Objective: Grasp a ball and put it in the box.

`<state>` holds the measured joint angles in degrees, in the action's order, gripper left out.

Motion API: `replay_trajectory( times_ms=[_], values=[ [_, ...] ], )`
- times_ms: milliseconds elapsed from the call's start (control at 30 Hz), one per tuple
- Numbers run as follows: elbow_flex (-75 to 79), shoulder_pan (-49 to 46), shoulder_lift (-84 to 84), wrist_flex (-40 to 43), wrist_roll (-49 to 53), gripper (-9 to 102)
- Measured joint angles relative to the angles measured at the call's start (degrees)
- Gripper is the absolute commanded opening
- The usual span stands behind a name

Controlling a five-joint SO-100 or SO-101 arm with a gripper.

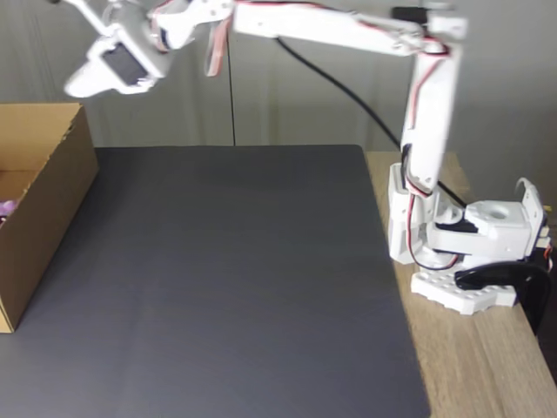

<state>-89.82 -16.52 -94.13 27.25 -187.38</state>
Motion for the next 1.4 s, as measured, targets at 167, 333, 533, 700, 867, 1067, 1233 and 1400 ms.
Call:
replay_trajectory(
  times_ms=[167,333,533,700,867,1067,1233,1400],
  values=[
    [-13.18,0.7,-10.55,0.0,0.0,0],
    [-22.24,0.7,-19.16,0.0,0.0,0],
    [-36.21,0.7,-30.59,-0.26,0.09,0],
    [-45.35,0.7,-37.62,-0.35,0.09,0],
    [-52.47,0.53,-42.98,0.0,0.0,0],
    [-61.87,-2.64,-51.94,0.88,-0.35,0],
    [-70.49,-2.11,-61.79,3.52,-0.26,0],
    [-78.31,-1.67,-72.77,5.27,2.55,0]
  ],
)
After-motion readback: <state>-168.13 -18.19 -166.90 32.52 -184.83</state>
